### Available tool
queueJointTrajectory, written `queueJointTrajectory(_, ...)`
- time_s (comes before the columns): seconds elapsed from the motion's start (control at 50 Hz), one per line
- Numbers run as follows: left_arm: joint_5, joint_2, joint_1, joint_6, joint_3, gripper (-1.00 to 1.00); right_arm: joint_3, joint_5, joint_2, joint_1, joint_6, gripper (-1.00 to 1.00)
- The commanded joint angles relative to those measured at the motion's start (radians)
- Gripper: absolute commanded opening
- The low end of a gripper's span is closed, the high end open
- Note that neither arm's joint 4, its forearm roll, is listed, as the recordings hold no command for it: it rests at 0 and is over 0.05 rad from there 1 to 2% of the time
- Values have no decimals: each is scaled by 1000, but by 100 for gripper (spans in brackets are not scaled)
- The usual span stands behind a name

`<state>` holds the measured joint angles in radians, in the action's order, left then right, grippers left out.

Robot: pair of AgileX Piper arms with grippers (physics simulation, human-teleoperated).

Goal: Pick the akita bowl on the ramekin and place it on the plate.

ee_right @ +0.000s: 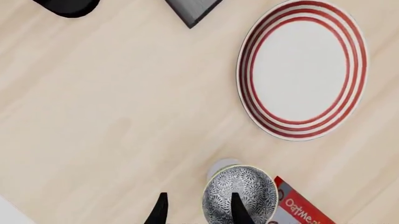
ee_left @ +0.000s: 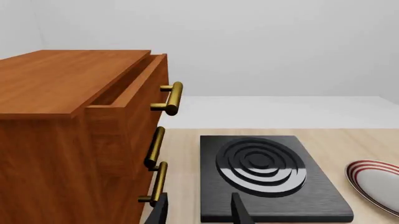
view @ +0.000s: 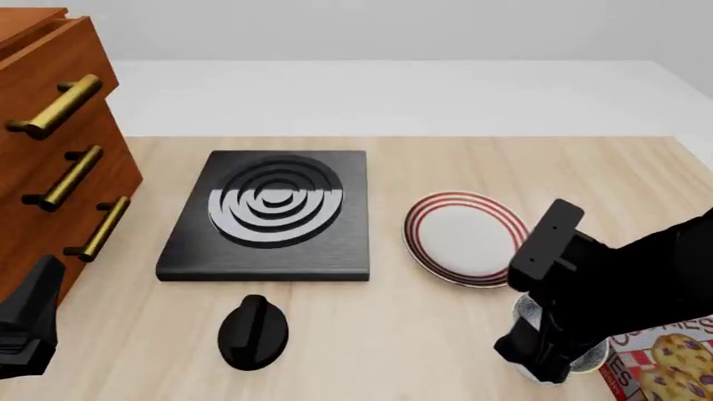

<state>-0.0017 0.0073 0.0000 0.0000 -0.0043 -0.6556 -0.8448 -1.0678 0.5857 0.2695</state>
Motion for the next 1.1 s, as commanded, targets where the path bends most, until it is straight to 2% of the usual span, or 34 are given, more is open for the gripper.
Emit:
queueJointTrajectory(0.02, 0, 0, 0, 0, 0, 100, 47, 39, -7, -24, 2, 100)
queueJointTrajectory(0.36, 0, 0, 0, 0, 0, 100, 60, 87, -63, -39, 32, 100)
queueJointTrajectory(0.48, 0, 0, 0, 0, 0, 100, 92, 128, -81, -29, 17, 100)
queueJointTrajectory(0.54, 0, 0, 0, 0, 0, 100, 102, 147, -92, -39, 35, 100)
queueJointTrajectory(0.74, 0, 0, 0, 0, 0, 100, 127, 189, -121, -56, 45, 100)
queueJointTrajectory(1.0, 0, 0, 0, 0, 0, 100, 149, 208, -137, -77, 59, 100)
queueJointTrajectory(1.1, 0, 0, 0, 0, 0, 100, 167, 213, -137, -69, 46, 100)
